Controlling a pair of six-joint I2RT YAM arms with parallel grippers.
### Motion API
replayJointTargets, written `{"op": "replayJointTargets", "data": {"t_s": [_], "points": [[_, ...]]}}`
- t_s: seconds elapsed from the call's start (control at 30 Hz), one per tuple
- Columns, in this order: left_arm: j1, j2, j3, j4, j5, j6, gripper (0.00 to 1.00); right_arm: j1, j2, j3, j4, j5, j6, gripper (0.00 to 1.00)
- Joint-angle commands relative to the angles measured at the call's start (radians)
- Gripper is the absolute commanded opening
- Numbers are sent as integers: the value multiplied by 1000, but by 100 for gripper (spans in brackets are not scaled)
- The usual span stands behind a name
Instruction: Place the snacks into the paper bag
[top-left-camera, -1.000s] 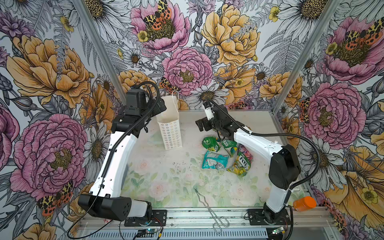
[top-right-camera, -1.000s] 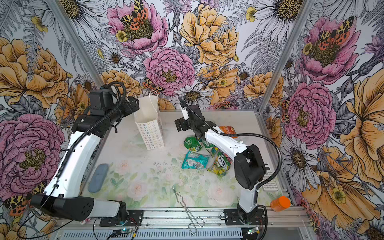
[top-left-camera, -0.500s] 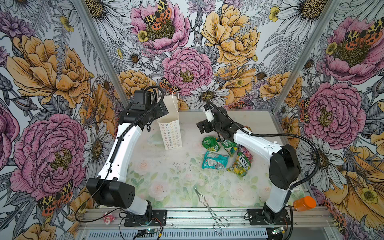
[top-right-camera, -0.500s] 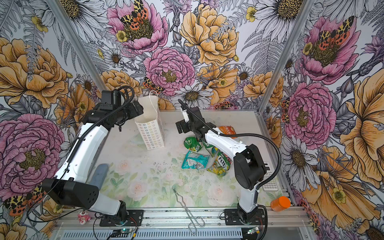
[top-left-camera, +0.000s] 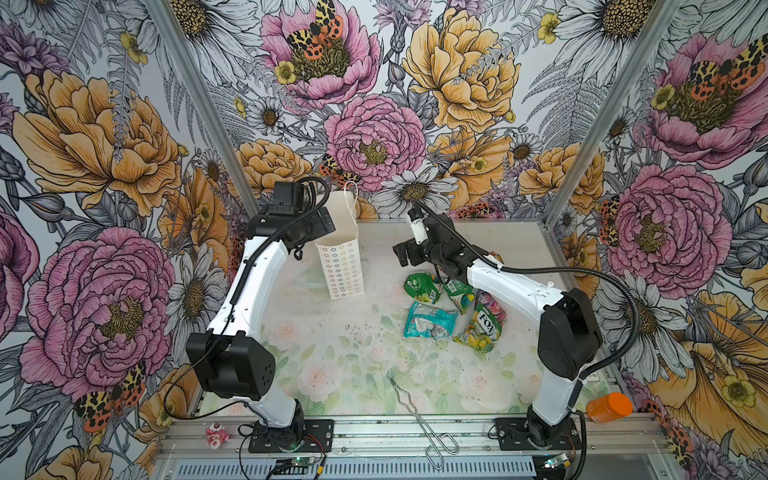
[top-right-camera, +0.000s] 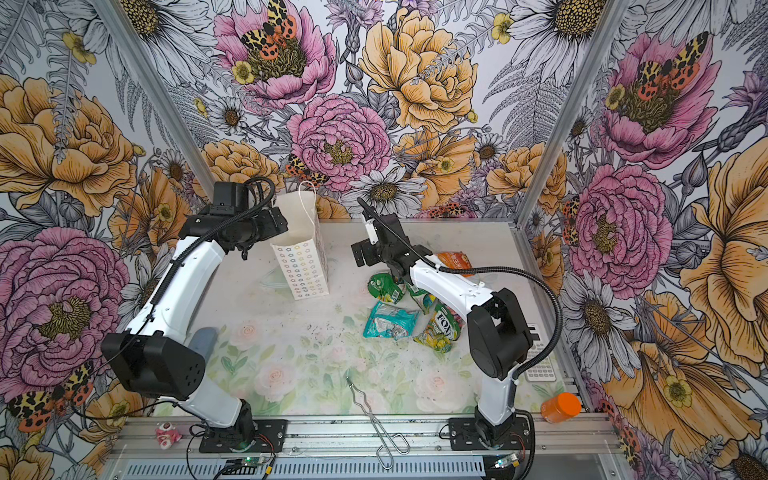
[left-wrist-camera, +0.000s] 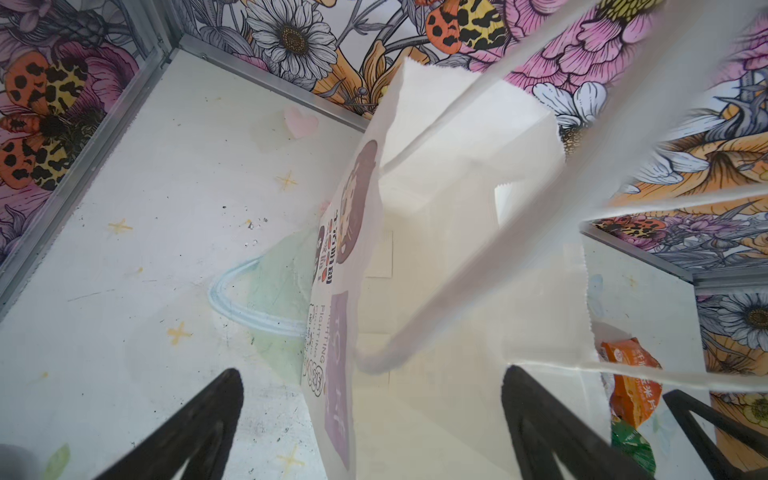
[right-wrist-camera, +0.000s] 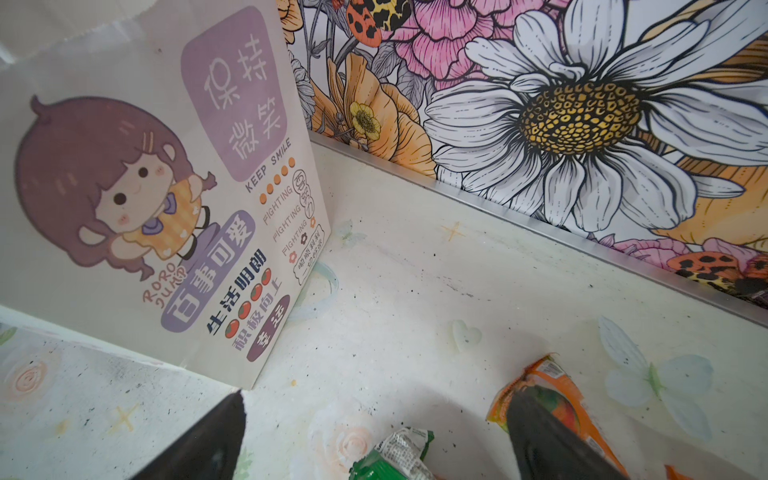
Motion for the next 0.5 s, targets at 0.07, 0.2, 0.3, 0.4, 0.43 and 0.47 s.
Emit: {"op": "replayJointTargets", "data": {"t_s": [0.07,0.2,0.3,0.4,0.43,0.47], "points": [[16,18,39,-3,32,29,90,1,-2,41,9,2,15,100],[23,30,46,-2,37,30,85,3,-2,40,9,3,15,99],[28,40,54,-3,34,30,81,3,-3,40,8,3,13,99],[28,52,60,-4,43,35,77,3,-4,40,8,4,14,99],[27,55,60,-3,46,37,75,3,-5,38,8,4,14,99],[27,58,62,-3,44,37,74,3,-5,38,8,4,14,99]]}}
